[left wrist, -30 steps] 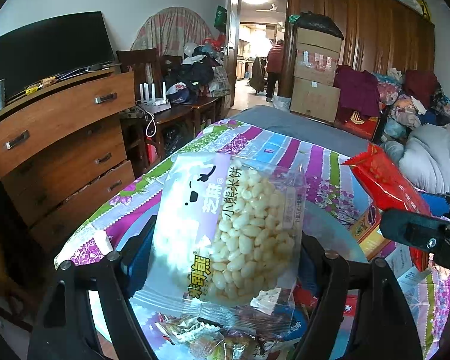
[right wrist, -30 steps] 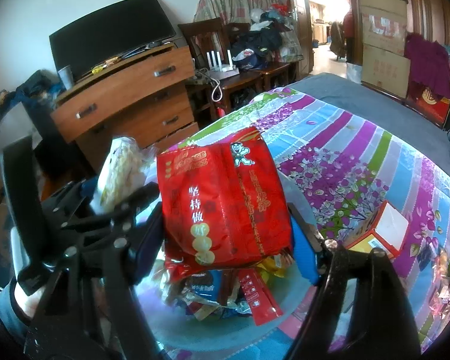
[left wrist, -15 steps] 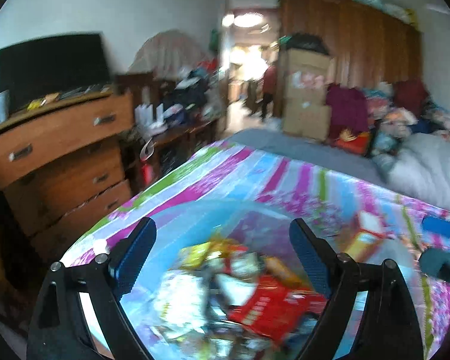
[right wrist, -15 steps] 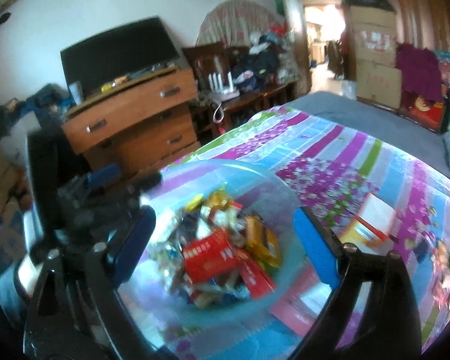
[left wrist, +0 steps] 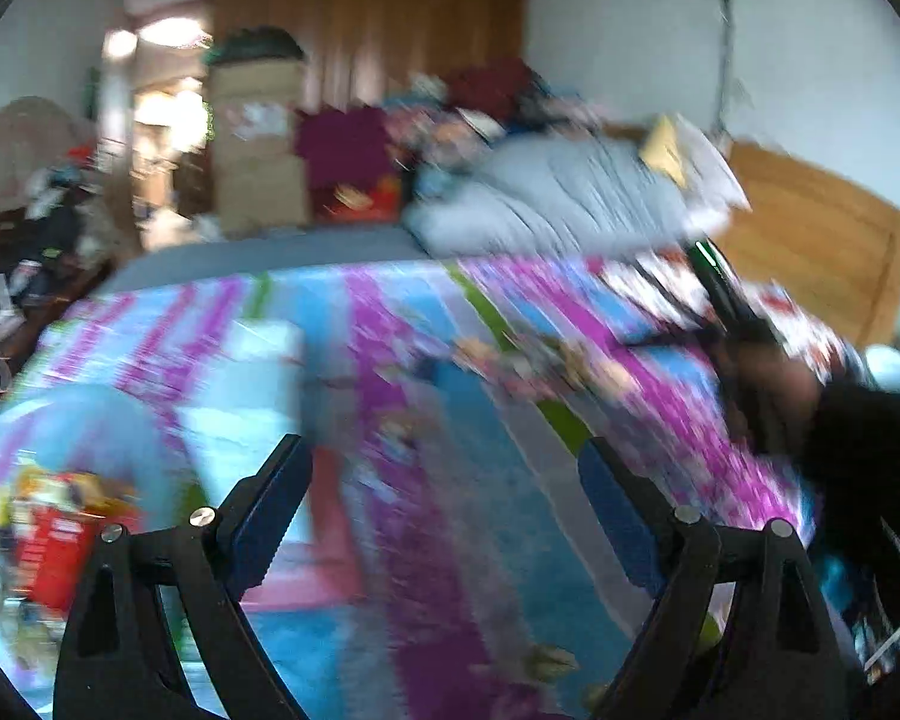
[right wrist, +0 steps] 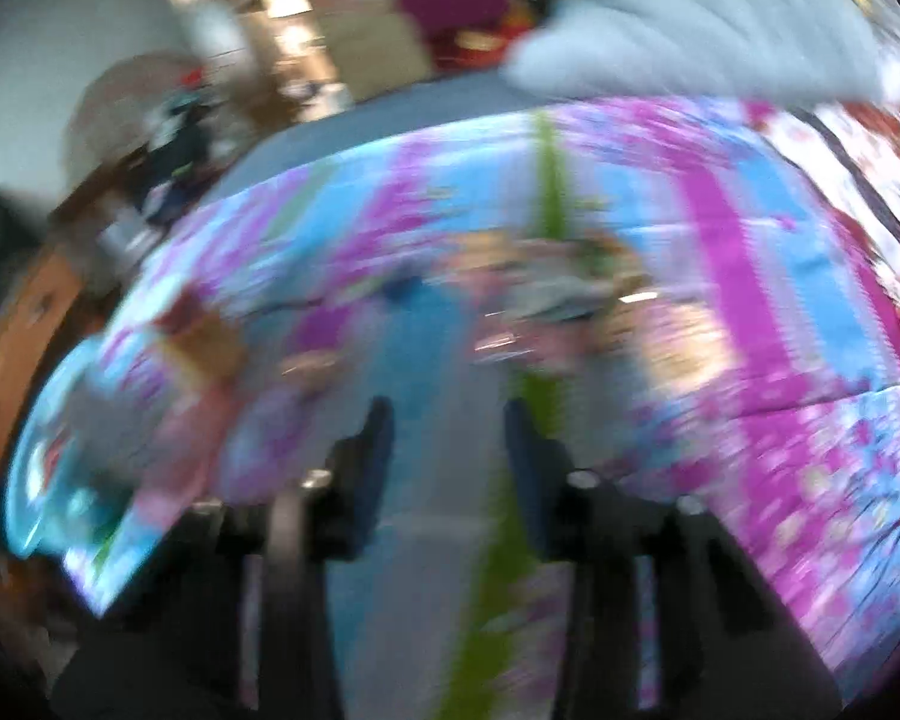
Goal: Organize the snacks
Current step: 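Move both grippers back over the snacks on the bed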
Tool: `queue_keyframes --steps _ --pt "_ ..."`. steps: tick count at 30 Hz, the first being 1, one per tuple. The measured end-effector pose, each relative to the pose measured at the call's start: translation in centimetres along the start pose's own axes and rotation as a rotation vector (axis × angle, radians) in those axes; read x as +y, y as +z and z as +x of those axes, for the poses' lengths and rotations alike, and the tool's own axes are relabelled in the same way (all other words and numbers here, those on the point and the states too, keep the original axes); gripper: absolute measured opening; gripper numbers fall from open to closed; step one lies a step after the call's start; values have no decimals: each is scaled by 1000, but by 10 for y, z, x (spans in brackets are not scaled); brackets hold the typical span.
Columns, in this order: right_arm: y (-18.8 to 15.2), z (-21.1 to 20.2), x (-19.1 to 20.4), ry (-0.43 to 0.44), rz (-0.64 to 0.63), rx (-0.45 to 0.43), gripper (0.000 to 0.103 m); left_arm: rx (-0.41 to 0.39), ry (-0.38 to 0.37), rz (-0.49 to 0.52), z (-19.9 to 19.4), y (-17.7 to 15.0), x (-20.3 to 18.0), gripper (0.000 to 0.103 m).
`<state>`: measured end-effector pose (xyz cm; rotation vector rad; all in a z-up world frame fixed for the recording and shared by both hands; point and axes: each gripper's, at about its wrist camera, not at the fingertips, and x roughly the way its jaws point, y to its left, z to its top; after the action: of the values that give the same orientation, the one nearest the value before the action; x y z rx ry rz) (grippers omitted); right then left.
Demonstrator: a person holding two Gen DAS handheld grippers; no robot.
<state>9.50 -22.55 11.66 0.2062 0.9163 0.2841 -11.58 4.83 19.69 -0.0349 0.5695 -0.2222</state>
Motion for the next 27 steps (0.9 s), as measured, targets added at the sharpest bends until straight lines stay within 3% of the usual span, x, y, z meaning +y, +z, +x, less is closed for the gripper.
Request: queue_keyframes --steps 2,6,9,13,16,20,22,23,25,27 --pt "35 42 -43 -16 84 38 32 56 -29 -6 30 -12 -8 91" --pt "83 132 -94 46 201 141 34 139 -59 -23 82 -32 -16 91" --pt "96 176 -119 86 253 160 35 186 -68 -32 109 -47 -19 91" --pt "97 204 -119 182 259 120 46 239 -86 -49 136 -49 -18 91" --pt "82 213 -86 327 178 208 49 260 -100 -53 148 -49 -20 91" --pt "29 193 -7 437 -71 374 48 232 -103 -39 143 -43 -27 91" --pt "-4 164 32 445 -238 394 51 218 -101 -44 133 -40 -28 91" --pt "-16 146 43 437 -290 389 51 215 -100 -43 129 -40 -28 91" --pt "-30 100 41 459 -258 303 49 212 -94 -38 118 -44 -27 91" --pt "-39 56 21 380 -209 185 50 221 -90 -45 109 -50 -24 91"
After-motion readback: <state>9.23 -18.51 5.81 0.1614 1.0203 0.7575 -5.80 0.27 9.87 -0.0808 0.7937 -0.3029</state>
